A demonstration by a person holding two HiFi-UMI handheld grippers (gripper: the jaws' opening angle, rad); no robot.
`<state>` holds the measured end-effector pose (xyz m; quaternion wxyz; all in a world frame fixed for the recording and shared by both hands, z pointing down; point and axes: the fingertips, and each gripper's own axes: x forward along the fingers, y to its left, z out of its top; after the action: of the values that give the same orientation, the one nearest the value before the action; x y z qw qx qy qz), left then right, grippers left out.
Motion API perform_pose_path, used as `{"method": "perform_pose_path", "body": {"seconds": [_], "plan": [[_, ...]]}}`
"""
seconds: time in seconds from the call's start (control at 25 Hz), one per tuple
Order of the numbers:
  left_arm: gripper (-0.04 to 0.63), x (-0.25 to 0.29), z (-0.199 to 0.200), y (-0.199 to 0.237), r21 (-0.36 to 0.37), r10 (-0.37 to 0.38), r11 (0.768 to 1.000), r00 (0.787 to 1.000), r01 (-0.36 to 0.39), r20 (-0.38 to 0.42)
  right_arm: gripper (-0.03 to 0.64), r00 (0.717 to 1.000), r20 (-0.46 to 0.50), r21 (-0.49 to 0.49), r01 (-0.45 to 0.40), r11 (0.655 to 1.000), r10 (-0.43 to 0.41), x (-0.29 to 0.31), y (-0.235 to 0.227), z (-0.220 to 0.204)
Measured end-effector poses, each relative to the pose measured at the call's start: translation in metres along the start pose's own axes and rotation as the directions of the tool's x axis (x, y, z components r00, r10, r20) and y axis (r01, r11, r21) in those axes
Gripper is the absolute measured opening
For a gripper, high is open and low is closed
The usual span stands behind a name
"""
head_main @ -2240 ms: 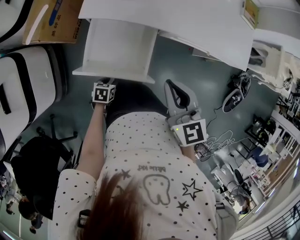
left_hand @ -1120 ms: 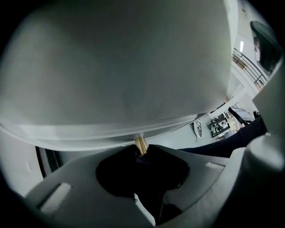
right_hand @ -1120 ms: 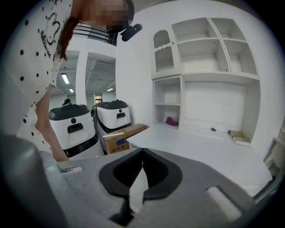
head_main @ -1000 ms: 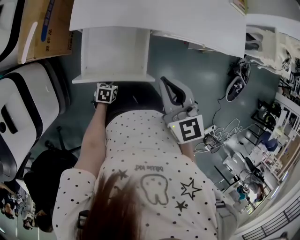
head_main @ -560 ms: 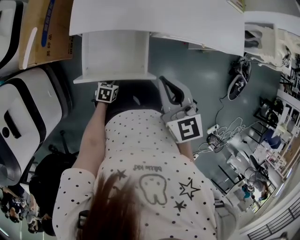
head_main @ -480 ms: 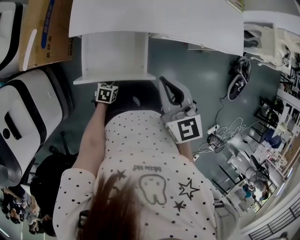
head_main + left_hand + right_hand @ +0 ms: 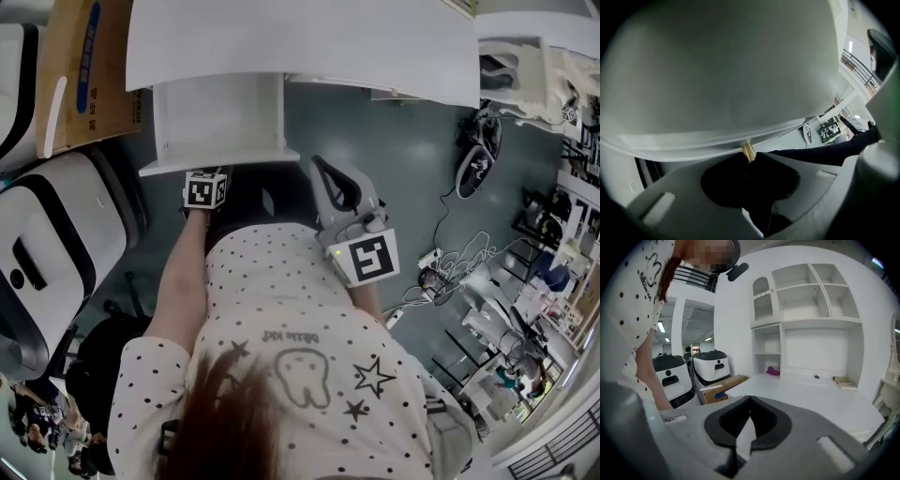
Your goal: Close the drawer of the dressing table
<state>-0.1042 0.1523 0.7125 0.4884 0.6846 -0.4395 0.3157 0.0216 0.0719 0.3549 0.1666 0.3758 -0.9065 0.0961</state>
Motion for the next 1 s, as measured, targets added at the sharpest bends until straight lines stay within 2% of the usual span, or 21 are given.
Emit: {"method": "perform_pose_path", "body": {"seconds": [0.2, 0.4, 0.56, 0.76, 1.0], "plan": [[0.092, 0.001, 0.003, 0.004, -0.076, 0.044, 0.996, 0.999, -0.044, -0.010, -0.002, 1.000, 0.025, -0.015, -0.001, 1.000, 0.001, -0.004, -0.021, 0.010], [0.087, 0.006, 0.011, 0.003, -0.155, 0.082, 0.985, 0.997, -0.079, 0.015, -0.002, 0.999, 0.033, -0.020, -0.014, 1.000, 0.015, -0.009, -0.045, 0.013], [0.087, 0.002, 0.019, 0.007, -0.178, 0.141, 0.975, 0.988, -0.130, 0.054, -0.002, 0.998, 0.049, -0.027, -0.040, 0.999, 0.042, -0.010, -0.060, 0.012], [0.086, 0.009, 0.027, 0.012, -0.223, 0.146, 0.967, 0.984, -0.120, 0.102, -0.002, 0.995, 0.035, -0.040, -0.090, 0.995, 0.091, -0.007, -0.061, 0.001], [0.086, 0.006, 0.028, 0.016, -0.224, 0.176, 0.962, 0.981, -0.153, 0.085, -0.002, 0.992, 0.030, -0.055, -0.117, 0.992, 0.119, -0.008, -0.058, -0.003]]}}
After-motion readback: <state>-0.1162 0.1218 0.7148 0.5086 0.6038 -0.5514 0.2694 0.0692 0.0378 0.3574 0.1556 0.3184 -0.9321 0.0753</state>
